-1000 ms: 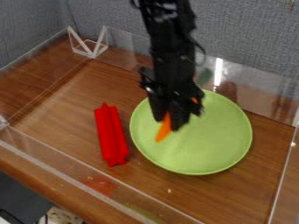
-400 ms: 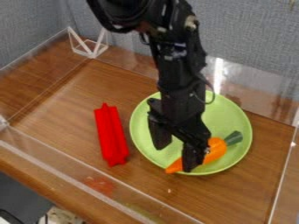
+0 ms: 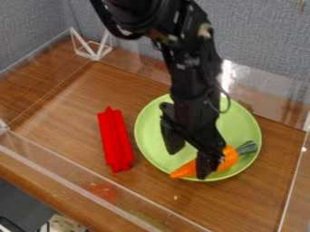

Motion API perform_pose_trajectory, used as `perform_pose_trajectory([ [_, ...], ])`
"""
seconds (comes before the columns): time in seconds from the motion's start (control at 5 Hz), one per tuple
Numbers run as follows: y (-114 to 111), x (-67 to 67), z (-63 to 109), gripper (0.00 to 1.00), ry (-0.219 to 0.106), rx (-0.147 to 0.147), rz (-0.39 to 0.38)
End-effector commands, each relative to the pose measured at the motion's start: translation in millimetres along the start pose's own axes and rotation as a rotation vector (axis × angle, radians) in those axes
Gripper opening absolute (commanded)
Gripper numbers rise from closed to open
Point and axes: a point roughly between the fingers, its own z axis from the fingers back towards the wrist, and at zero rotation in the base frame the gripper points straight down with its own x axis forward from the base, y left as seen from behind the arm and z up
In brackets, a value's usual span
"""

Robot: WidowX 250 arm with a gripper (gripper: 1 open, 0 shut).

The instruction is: Put the carrot on the right side

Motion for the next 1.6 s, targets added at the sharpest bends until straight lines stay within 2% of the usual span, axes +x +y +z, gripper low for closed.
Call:
perform_pose_trajectory([
  [0.0,-8,-0.5,1.5,1.0,-0.03,0.019,-0.035],
  [0.2,-10,0.8,18.1,1.0,-0.031,0.06,0.002],
  [0.4,-13,3.2,32.4,1.0,-0.045,0.093,0.027],
  [1.0,-6,-5.0,18.4,1.0,-0.075,0.106,0.082],
  [1.4,-2,10.7,18.7,1.0,-0.099,0.129,0.19],
])
